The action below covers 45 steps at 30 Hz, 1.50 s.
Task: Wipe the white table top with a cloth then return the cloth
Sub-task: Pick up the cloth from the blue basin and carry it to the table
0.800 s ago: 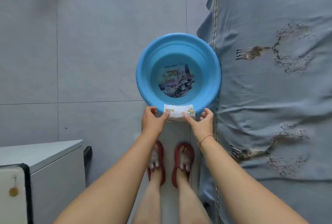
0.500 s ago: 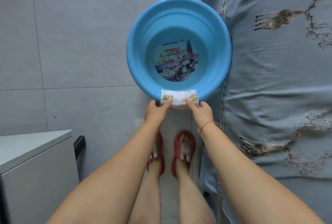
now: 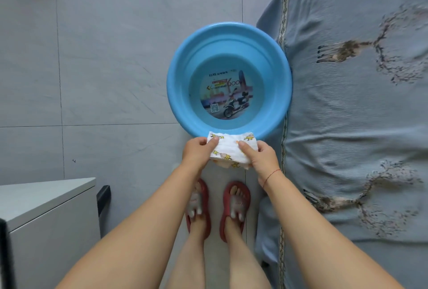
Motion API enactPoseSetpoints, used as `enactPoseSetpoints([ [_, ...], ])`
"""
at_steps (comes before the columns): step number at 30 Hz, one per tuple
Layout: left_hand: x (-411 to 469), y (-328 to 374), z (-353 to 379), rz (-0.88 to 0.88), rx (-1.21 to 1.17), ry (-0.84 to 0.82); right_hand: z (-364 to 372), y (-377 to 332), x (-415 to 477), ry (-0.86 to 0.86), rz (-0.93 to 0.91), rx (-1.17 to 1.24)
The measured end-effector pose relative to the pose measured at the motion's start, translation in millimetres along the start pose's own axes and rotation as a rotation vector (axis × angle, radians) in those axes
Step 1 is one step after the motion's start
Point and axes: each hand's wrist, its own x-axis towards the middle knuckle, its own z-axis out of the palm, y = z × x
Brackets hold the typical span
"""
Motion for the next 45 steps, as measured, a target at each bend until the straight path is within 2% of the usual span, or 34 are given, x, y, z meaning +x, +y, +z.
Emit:
enactPoseSetpoints([
  [6, -57, 50, -33, 0.185, -0.021, 0.021, 4, -60, -49, -0.110, -0.137, -0.031],
  [12, -145, 96, -98, 0.337, -0.111, 0.142, 30, -136, -131, -0.210, -0.362, -0.163],
  [18, -250, 126, -179, 0.478, -0.256, 0.225, 75, -210, -243, -0.392, -0.533, -0.205],
  [23, -333, 115, -240, 0.552, -0.373, 0.377, 116, -238, -333, -0.591, -0.657, -0.290],
  [29, -426, 48, -285, 0.563, -0.498, 0.653, 158, -217, -432, -0.845, -0.669, -0.393],
  [34, -500, -41, -302, 0.524, -0.641, 0.904, 187, -170, -508, -1.113, -0.644, -0.544],
  [40, -587, -164, -304, 0.462, -0.811, 1.170, 228, -84, -604, -1.386, -0.598, -0.748],
  [45, -664, -273, -296, 0.357, -0.904, 1.378, 248, 15, -692, -1.580, -0.606, -0.903],
])
